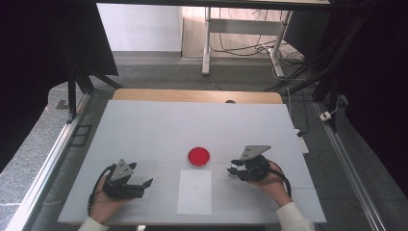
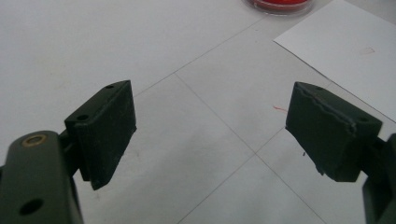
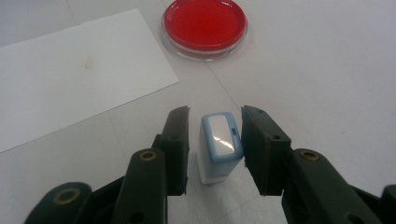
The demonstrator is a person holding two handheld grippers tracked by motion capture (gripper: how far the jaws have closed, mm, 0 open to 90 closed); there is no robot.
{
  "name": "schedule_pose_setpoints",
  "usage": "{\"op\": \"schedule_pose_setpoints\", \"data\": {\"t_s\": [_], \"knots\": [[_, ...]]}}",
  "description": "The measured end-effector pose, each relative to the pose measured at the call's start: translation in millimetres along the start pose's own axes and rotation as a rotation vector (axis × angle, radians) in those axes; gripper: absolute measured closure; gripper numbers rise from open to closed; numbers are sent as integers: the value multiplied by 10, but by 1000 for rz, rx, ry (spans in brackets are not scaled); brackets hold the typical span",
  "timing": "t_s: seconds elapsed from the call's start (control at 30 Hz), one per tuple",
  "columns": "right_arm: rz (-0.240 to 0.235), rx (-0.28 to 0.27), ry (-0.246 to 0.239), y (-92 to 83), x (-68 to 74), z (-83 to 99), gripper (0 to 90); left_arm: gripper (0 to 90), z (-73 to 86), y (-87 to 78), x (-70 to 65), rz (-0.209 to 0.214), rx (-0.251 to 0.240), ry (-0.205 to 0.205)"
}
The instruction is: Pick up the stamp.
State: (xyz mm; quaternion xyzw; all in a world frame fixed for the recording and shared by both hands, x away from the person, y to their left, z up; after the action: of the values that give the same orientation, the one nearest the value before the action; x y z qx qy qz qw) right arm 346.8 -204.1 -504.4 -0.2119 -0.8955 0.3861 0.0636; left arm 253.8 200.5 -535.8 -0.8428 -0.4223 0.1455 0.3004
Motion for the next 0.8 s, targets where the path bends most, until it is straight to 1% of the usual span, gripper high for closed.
{"op": "schedule_pose_setpoints", "data": {"t_s": [0.03, 0.07, 0.17, 0.27, 0.43, 0.6, 0.7, 0.8], "knots": [[0, 7, -8, 6, -3, 6, 658, 162, 0, -1, 1, 0, 0, 0], [0, 7, -8, 6, -3, 6, 658, 162, 0, -1, 1, 0, 0, -1], [-2, 11, -8, 11, -3, 15, 716, 162, 2, 1, 0, 0, 1, -1], [-4, 5, -13, 12, -2, 25, 745, 162, 1, 1, 0, 1, 1, 0], [-6, 4, -20, 11, 3, 23, 752, 162, 3, 3, 2, -1, 2, -1], [2, 4, -20, 4, 4, 19, 753, 163, 4, 2, 3, -4, 2, -2], [-3, -14, -9, -19, -5, 12, 753, 163, 5, 4, 4, -2, 4, -1], [3, -38, -1, -38, -13, 7, 753, 163, 7, 6, 4, 0, 4, -2]]}}
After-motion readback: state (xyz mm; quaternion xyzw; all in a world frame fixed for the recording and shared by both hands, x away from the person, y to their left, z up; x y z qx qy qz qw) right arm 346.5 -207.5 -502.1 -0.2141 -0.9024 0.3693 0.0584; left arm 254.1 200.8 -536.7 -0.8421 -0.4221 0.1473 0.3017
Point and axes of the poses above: each handheld gripper's, and its own axes: y roughly forward along the jaws, z roughly out of its underside, x roughly to its left, the point moved 2 cm from there along y, roughly forward along the jaws, and after that the axes turned 1 degree about y, right-handed, at the moved point
